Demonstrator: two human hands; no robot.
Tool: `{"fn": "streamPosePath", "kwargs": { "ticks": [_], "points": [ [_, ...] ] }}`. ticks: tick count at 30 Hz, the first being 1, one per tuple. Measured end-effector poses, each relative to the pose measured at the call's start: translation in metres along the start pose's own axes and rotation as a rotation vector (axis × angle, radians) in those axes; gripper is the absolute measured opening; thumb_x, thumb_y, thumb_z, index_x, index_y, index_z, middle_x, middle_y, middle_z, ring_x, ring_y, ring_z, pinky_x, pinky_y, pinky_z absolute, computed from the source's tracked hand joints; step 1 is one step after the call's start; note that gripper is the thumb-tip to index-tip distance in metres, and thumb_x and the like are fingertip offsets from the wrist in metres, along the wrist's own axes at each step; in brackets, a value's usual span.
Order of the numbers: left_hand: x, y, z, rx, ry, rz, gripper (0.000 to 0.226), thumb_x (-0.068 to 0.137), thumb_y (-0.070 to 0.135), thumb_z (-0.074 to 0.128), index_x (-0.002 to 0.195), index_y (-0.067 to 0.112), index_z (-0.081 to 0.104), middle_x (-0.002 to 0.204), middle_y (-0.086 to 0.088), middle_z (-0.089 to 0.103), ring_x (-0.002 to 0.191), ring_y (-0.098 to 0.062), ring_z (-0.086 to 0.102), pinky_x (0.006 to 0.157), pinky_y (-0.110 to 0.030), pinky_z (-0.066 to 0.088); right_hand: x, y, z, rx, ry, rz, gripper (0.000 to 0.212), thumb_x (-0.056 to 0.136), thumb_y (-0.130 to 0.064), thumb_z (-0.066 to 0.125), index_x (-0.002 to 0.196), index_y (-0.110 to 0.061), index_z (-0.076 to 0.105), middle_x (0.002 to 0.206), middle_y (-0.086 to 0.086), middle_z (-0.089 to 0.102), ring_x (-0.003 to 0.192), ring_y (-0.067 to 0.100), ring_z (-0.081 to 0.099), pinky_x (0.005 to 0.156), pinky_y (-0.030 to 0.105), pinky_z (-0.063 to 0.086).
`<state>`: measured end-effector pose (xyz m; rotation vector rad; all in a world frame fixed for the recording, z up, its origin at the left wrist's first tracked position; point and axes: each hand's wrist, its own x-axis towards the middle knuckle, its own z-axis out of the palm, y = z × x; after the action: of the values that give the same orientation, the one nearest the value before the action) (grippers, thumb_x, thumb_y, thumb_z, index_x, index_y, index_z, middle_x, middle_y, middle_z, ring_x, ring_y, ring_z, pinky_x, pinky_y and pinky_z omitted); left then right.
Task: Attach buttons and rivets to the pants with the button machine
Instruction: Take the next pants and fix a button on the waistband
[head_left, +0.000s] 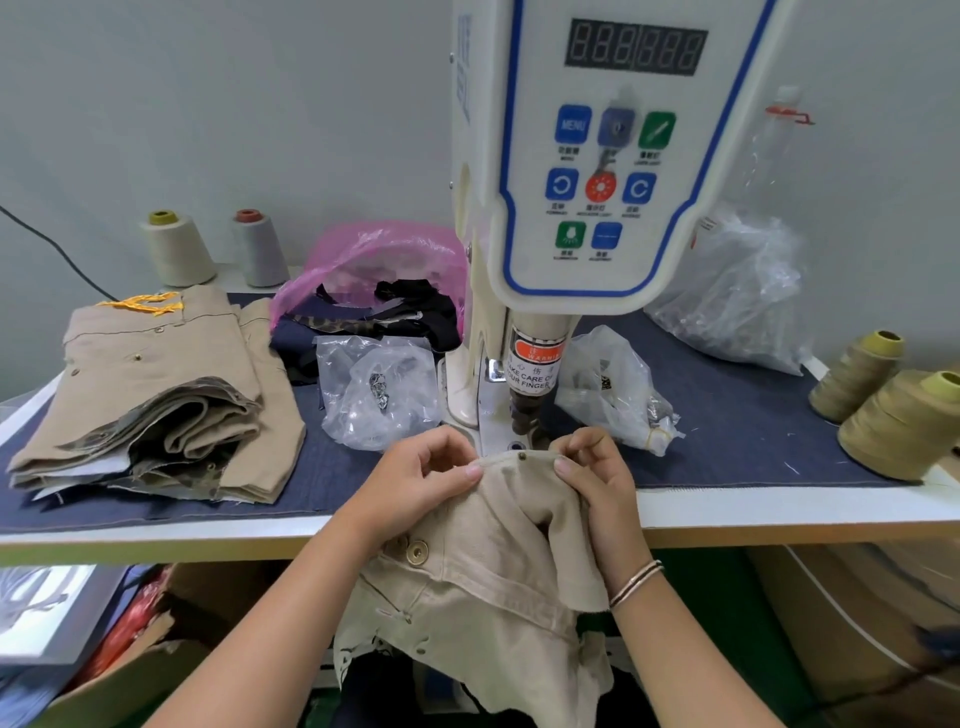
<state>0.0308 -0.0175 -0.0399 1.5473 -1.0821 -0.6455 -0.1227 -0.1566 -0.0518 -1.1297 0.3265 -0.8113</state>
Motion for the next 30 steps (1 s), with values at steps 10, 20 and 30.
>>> {"fn": "streamPosePath", "kwargs": {
  "ticks": [10,20,30],
  "points": [
    [-0.003,-0.003,0.017,0.280,0.132,0.119,0.051,0.095,0.040,0.047,0.052,0.019,0.028,0.049,0.010,0.027,0.050,-0.007,0.025,0.051,-0.025,0.023,0.007,-0.034,-0.020,-0.540,0.169,-0.118,0.025,0.089,-0.008,0.058,0.079,-0.029,0.065,0.077,-0.010,0.068,0.073,0.003,0.061,0.070,0.021,0.048],
    [0.000,-0.002,0.014,0.298,0.104,0.088,0.054,0.099,0.018,0.051,0.051,0.022,0.026,0.047,0.011,0.024,0.050,-0.006,0.023,0.051,-0.021,0.021,0.119,-0.073,-0.001,-2.027,-0.095,0.468,0.033,0.095,-0.022,0.047,0.127,-0.017,0.056,0.128,0.007,0.055,0.118,0.028,0.053,0.094,0.036,0.042],
    [-0.001,0.000,0.014,0.327,0.108,0.069,0.053,0.098,0.018,0.052,0.052,0.021,0.025,0.049,0.008,0.023,0.050,-0.008,0.022,0.051,-0.024,0.021,0.136,-0.052,0.005,-2.142,-0.075,0.247,0.050,0.090,-0.014,0.057,0.135,-0.010,0.038,0.126,0.008,0.056,0.116,0.032,0.055,0.090,0.041,0.045]
  ]
}}
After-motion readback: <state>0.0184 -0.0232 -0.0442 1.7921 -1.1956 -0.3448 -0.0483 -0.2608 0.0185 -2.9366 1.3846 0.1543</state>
